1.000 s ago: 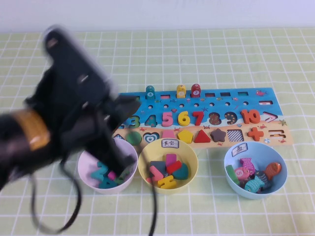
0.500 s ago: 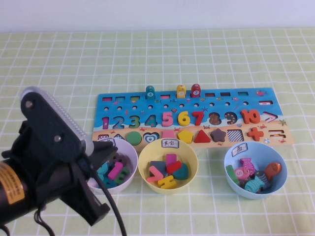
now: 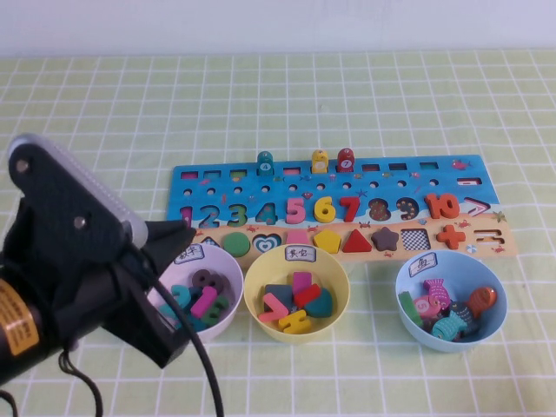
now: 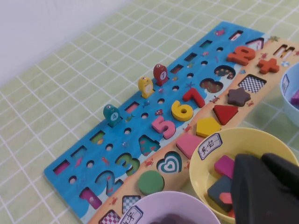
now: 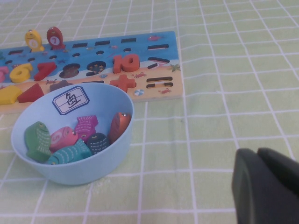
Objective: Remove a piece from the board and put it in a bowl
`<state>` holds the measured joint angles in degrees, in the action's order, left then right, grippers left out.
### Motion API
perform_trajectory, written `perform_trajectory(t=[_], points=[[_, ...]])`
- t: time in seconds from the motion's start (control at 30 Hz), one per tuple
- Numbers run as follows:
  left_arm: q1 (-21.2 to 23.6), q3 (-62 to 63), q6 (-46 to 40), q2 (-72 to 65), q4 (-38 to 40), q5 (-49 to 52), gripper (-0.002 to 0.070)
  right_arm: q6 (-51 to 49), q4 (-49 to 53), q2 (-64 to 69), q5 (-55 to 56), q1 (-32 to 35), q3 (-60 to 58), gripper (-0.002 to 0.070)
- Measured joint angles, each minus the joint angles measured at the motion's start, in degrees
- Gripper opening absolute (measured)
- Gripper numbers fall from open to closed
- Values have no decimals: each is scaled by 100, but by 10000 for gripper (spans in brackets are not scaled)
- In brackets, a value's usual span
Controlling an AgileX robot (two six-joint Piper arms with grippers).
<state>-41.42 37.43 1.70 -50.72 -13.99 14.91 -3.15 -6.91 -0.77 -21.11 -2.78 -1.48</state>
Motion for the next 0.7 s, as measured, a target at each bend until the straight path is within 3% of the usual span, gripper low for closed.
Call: perform_trajectory(t=[0.2,0.37,0.7], points=[[401,-885,99,578,89,-1042,-2,0,0,0,0,0,0,-19],[1352,-2108,103,1878,312,-1551,-3,0,0,0,0,0,0,-19],[3385,-3848,112,5016,1074,-1217,-3,0,0,0,0,0,0,-19]])
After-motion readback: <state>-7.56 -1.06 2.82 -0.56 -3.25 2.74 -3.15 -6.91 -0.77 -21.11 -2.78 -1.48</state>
